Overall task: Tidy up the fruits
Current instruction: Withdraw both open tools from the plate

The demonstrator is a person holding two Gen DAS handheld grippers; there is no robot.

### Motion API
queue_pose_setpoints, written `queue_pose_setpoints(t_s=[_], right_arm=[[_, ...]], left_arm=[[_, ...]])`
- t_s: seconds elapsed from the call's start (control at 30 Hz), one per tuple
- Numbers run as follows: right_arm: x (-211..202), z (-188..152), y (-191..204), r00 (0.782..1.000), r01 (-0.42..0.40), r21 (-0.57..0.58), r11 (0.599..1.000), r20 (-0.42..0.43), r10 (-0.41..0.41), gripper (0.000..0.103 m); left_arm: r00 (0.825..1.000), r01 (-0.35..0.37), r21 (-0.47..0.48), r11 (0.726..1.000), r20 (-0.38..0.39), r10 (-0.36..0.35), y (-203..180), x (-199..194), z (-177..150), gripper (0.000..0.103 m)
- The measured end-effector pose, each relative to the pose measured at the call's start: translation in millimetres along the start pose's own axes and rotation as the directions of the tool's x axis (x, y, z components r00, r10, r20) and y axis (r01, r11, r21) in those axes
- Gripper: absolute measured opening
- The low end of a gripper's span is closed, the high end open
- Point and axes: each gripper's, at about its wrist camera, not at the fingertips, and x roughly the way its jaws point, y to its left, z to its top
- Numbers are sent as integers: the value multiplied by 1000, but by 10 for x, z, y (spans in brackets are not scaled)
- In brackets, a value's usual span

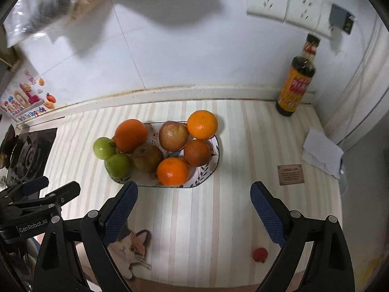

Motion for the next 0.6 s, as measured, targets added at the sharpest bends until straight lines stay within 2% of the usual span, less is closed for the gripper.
queue_pose_setpoints(t_s=[0.23,0.6], right_arm=[[-664,-212,53,997,0,-1,1000,77,0,96],[-1513,-594,237,982,-9,-19,1000,190,13,96]], left_arm=[[997,1,44,999,81,-5,-42,-592,-242,93],[981,0,52,999,194,-10,34,-1352,-584,93]])
